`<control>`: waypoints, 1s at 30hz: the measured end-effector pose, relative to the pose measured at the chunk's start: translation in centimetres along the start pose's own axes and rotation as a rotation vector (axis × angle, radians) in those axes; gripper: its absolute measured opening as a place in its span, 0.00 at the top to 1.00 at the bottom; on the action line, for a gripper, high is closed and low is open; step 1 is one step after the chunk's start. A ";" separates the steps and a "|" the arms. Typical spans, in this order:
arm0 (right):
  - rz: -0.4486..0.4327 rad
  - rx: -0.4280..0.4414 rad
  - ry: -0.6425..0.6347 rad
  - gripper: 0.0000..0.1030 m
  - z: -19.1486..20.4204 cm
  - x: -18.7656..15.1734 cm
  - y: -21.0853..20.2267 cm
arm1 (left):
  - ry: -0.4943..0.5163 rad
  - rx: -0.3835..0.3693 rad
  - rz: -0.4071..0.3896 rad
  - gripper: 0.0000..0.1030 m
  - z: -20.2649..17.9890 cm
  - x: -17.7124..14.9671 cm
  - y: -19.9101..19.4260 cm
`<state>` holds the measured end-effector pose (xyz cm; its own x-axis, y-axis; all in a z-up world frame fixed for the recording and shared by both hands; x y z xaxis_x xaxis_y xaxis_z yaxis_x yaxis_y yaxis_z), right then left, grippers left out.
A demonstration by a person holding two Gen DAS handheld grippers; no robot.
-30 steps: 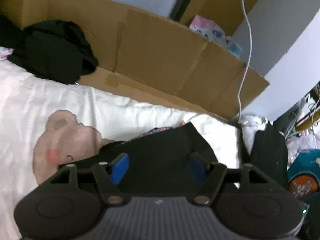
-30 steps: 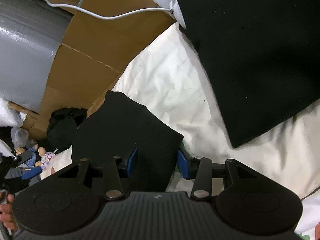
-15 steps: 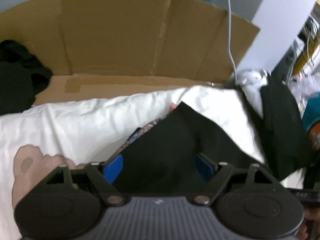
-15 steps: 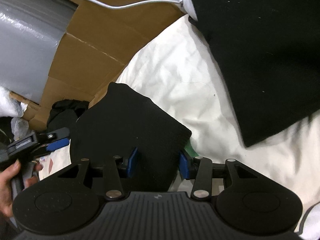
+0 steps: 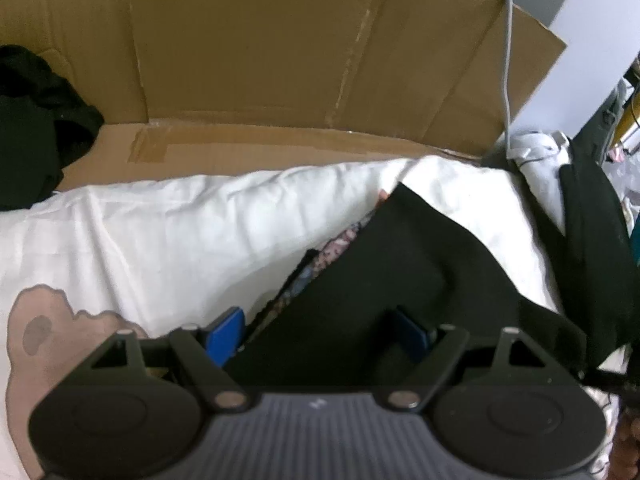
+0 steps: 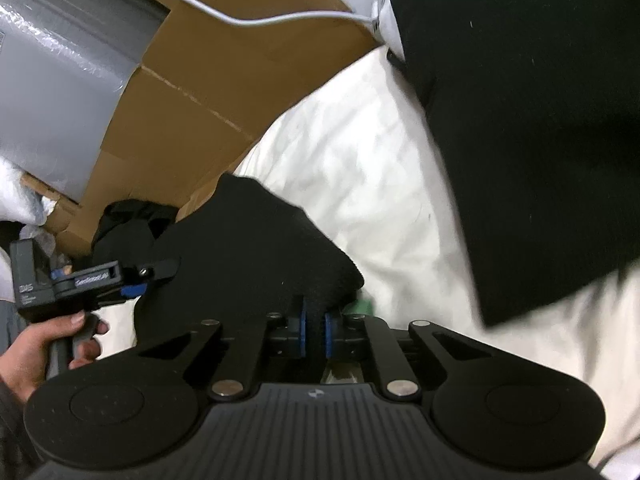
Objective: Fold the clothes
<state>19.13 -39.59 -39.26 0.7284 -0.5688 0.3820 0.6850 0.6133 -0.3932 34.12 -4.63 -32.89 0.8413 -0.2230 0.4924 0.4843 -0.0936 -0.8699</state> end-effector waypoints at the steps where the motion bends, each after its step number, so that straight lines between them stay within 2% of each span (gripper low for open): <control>1: -0.011 -0.006 -0.009 0.92 -0.1 0.6 0.4 | -0.002 -0.001 0.001 0.22 0.0 0.1 0.0; 8: -0.043 -0.001 0.012 0.92 -0.9 2.7 0.7 | -0.028 -0.022 -0.036 0.24 0.6 1.3 -1.3; 12: -0.052 -0.006 0.001 0.92 -1.0 3.1 0.5 | -0.064 -0.071 -0.052 0.17 0.9 2.1 -1.6; 16: -0.068 -0.013 0.008 0.92 -1.3 3.6 0.5 | -0.046 -0.112 -0.057 0.15 0.3 2.8 -1.2; 25: -0.091 -0.034 -0.020 0.92 -1.3 4.1 0.6 | 0.016 -0.140 0.057 0.15 -1.3 2.2 1.7; 30: -0.075 -0.044 -0.025 0.90 -1.2 3.9 0.8 | 0.030 -0.148 0.084 0.15 -1.1 2.4 2.0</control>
<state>22.57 -41.97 -39.15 0.6751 -0.5978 0.4322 0.7377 0.5449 -0.3986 36.82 -6.36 -33.50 0.8686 -0.2647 0.4189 0.3703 -0.2150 -0.9037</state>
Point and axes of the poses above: each gripper's, at about its wrist camera, not at the fingertips, and y roughly the way its jaws point, z to its left, x to its top, the point moved 1 cm from there along y, roughly the way its jaws point, and after that the axes turned 15 degrees about x, right-handed, at the moved point
